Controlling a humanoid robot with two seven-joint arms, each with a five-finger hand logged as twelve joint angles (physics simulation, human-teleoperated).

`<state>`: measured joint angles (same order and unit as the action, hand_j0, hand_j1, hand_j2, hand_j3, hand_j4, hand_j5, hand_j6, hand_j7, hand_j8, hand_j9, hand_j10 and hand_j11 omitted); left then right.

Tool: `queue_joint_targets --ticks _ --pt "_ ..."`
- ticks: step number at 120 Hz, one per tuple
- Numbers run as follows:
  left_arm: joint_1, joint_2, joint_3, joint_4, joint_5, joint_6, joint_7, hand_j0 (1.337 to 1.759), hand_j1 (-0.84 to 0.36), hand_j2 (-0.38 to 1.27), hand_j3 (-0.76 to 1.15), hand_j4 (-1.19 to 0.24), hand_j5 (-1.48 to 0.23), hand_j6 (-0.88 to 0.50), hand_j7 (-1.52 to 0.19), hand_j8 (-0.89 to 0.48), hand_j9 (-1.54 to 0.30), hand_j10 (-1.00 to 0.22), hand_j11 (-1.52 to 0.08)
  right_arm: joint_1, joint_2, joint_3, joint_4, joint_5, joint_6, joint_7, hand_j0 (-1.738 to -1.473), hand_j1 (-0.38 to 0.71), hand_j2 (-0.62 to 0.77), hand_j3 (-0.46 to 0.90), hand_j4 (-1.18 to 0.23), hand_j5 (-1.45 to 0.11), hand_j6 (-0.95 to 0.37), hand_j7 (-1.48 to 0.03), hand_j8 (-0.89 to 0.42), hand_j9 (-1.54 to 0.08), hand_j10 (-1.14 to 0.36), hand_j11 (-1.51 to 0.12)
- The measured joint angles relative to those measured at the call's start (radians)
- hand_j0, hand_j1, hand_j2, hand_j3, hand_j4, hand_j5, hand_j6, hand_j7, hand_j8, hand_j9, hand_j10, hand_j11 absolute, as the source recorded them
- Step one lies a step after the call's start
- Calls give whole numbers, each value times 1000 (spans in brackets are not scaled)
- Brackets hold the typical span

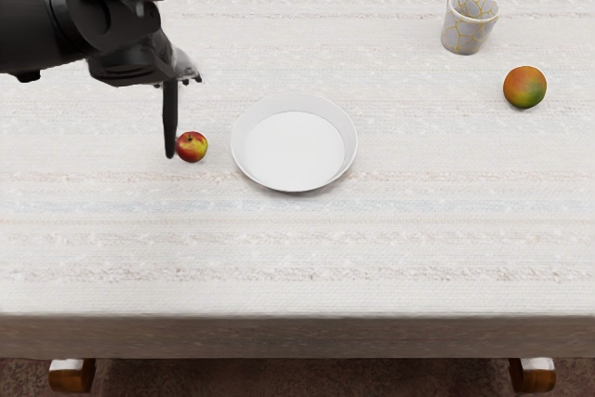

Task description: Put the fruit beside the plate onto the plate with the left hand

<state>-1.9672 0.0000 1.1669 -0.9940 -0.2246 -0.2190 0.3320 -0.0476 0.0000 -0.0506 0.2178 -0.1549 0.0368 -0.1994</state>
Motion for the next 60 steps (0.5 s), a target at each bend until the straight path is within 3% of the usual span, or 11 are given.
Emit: queue_joint_targets --ticks 12,22,37,60 --pt "4 0 -10 0 -22 63 59 1658 349 0 0 -1 0 -1 0 -1 0 -1 0 0 0 0 0 0 0 0 -1658 -322 -5 0 -22 -29 -22 -29 -22 -29 -22 -29" --pt "12 0 -23 0 -29 103 86 1658 349 0 0 -1 0 -1 0 -1 0 -1 0 0 0 0 0 0 0 0 -1658 -322 -5 0 -22 -29 -22 -29 -22 -29 -22 -29" --pt "72 0 -37 0 4 134 102 1658 349 0 0 -1 0 -1 0 -1 0 -1 0 0 0 0 0 0 0 0 -1658 -322 -5 0 -22 -29 -22 -29 -22 -29 -22 -29" --pt "109 0 -82 1 26 157 105 1658 349 1 0 -1 -1 -2 -1 -2 -1 -1 -1 0 0 0 0 0 0 0 -1658 -322 -5 0 -22 -29 -22 -29 -22 -29 -22 -29"
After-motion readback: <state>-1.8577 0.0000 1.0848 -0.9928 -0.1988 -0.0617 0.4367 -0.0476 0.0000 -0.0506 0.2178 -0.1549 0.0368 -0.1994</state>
